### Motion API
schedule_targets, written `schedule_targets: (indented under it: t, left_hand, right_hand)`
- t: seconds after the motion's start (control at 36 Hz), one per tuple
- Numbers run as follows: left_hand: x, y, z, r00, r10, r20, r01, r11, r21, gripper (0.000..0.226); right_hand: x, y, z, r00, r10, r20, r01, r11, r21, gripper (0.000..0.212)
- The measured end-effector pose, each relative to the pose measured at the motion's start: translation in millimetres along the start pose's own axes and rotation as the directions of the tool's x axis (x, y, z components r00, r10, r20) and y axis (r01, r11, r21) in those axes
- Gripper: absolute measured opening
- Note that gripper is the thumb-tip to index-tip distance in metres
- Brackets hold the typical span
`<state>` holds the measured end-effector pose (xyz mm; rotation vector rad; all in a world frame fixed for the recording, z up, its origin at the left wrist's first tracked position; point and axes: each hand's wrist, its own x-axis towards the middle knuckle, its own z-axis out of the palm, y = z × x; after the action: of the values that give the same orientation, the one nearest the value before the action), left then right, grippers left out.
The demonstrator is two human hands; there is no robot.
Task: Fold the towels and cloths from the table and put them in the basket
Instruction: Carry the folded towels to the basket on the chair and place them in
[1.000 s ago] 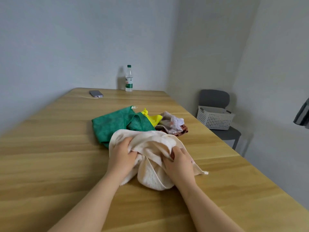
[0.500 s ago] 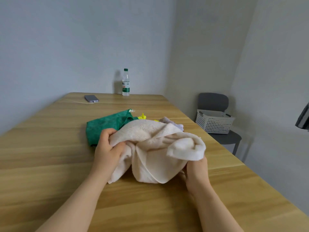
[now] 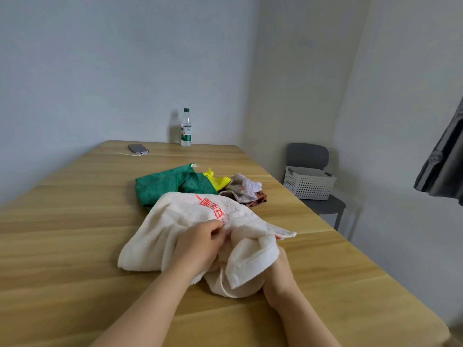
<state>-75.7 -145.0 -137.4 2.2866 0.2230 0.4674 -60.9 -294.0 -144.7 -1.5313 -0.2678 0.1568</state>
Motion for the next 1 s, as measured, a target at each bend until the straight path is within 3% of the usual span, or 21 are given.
schedule_targets:
  t: [0.08,0.14,0.19,0.25,0.39,0.47,0.53,0.58,0.61,0.67,0.72,0.78,0.83,0.89,1.0]
  left_hand:
    - [-7,-5,1,0.997,-0.039,-0.067,0.034,0.996,-0.082,0.027]
    - [-8,-9,-3,0.978,-0.083,-0.192,0.067,0.994,-0.089,0.024]
    - [-8,-14,-9,0.941,-0.170,-0.293,0.107,0.970,-0.218,0.024]
    - [-9,-18,-17,0.877,-0.304,-0.371,0.166,0.918,-0.360,0.024]
    - [-14,-46,-38,0.645,-0.524,-0.556,0.309,0.845,-0.438,0.019]
    - [-19,-47,-40,0.606,-0.518,-0.604,0.370,0.855,-0.362,0.020]
    - [-22,-41,-37,0.634,-0.345,-0.692,0.337,0.929,-0.155,0.039]
    - [-25,-29,-31,0.712,-0.044,-0.700,0.138,0.987,0.079,0.047]
    - [-24,-24,-27,0.751,0.116,-0.650,0.000,0.984,0.175,0.046]
    - [-23,-19,-18,0.778,0.390,-0.492,-0.252,0.912,0.324,0.035]
    - [-23,-13,-11,0.828,0.505,-0.244,-0.362,0.814,0.454,0.033]
    - [-26,-4,-4,0.922,0.387,-0.006,-0.325,0.781,0.533,0.046]
    - [-30,0,-3,0.985,0.133,0.106,-0.170,0.782,0.599,0.043]
    - [-32,3,-5,0.996,-0.009,0.084,-0.047,0.766,0.641,0.039]
    - [-31,-1,-18,0.998,-0.065,-0.011,0.056,0.758,0.649,0.043]
  right_hand:
    - [-8,-4,-3,0.999,-0.014,-0.052,0.018,0.997,0.077,0.016]
    - [-9,-4,-6,0.985,0.003,-0.170,0.020,0.991,0.135,0.023]
    - [-8,-2,-9,0.956,0.015,-0.292,0.036,0.985,0.168,0.030]
    - [-7,1,-10,0.922,0.029,-0.387,0.041,0.984,0.173,0.030]
    - [2,8,-16,0.814,0.033,-0.580,0.081,0.982,0.169,0.032]
    - [7,12,-19,0.743,-0.003,-0.669,0.087,0.992,0.091,0.034]
    - [8,12,-20,0.728,-0.060,-0.683,0.078,0.997,-0.005,0.029]
    - [7,10,-19,0.744,-0.139,-0.654,0.043,0.986,-0.160,0.011]
    - [6,8,-17,0.743,-0.189,-0.642,0.007,0.962,-0.274,0.005]
    - [4,10,-12,0.721,-0.325,-0.613,-0.033,0.867,-0.498,0.026]
    - [0,11,-3,0.675,-0.554,-0.486,0.077,0.709,-0.701,0.038]
    - [-4,11,4,0.595,-0.774,-0.218,0.256,0.439,-0.861,0.046]
    - [-5,12,10,0.535,-0.844,0.017,0.392,0.231,-0.890,0.048]
    - [-5,12,13,0.559,-0.816,0.148,0.458,0.155,-0.875,0.044]
    - [-1,26,13,0.742,-0.647,0.175,0.348,0.149,-0.926,0.032]
